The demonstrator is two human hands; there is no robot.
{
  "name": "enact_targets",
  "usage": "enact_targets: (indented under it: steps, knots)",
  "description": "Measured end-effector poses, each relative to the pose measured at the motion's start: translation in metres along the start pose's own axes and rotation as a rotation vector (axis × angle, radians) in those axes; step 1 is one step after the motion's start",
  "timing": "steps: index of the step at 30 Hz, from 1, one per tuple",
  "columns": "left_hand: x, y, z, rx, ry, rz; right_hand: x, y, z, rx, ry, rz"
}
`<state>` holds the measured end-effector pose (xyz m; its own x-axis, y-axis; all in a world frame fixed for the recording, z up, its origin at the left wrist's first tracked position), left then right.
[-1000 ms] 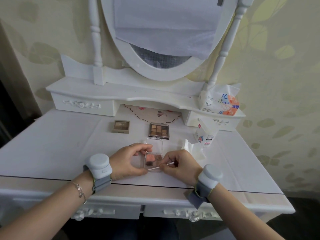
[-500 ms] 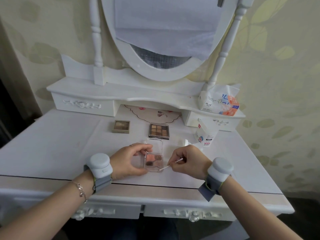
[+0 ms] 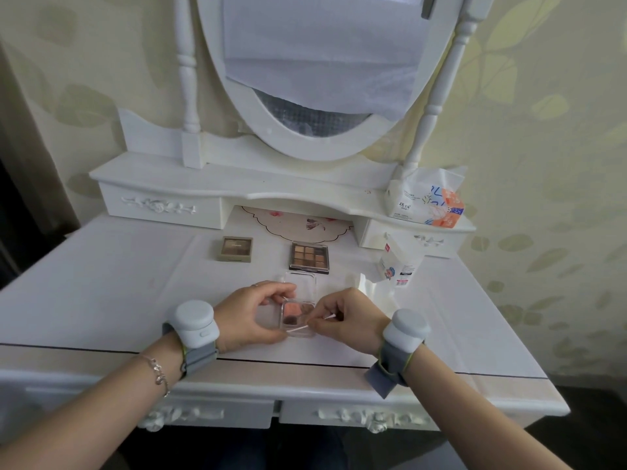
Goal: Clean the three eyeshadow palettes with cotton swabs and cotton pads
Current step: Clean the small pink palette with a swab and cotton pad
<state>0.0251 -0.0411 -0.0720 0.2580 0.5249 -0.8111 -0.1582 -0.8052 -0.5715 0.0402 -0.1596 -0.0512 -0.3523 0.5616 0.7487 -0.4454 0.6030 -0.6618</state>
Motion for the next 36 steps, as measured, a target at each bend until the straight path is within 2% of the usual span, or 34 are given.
enact_targets:
  steps: [5,12,18,24,36]
  knots:
    - [0.001,0.0,-0.001,0.004,0.008,0.007,-0.003,0.0,0.001,-0.039,0.029,-0.052]
    - [0.0,0.001,-0.001,0.013,0.006,0.012,-0.019,-0.006,0.001,-0.182,0.098,-0.267]
    - [0.001,0.001,-0.001,0.013,0.007,0.001,-0.016,-0.006,0.005,-0.152,0.076,-0.214]
    - [0.002,0.001,-0.002,0.013,0.005,0.009,-0.029,-0.01,0.006,-0.192,0.129,-0.454]
    - [-0.002,0.002,-0.002,0.01,0.012,-0.022,-0.027,-0.027,0.015,-0.167,0.119,-0.656]
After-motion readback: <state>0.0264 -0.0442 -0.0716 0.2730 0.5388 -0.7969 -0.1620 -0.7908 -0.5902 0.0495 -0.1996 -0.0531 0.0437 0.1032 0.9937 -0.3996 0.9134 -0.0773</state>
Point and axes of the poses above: each hand's wrist, its own z-axis away from the middle knuckle, its own y-axis out of the palm, x = y × z, the point moved 10 cm from there along -z, towards the middle knuckle
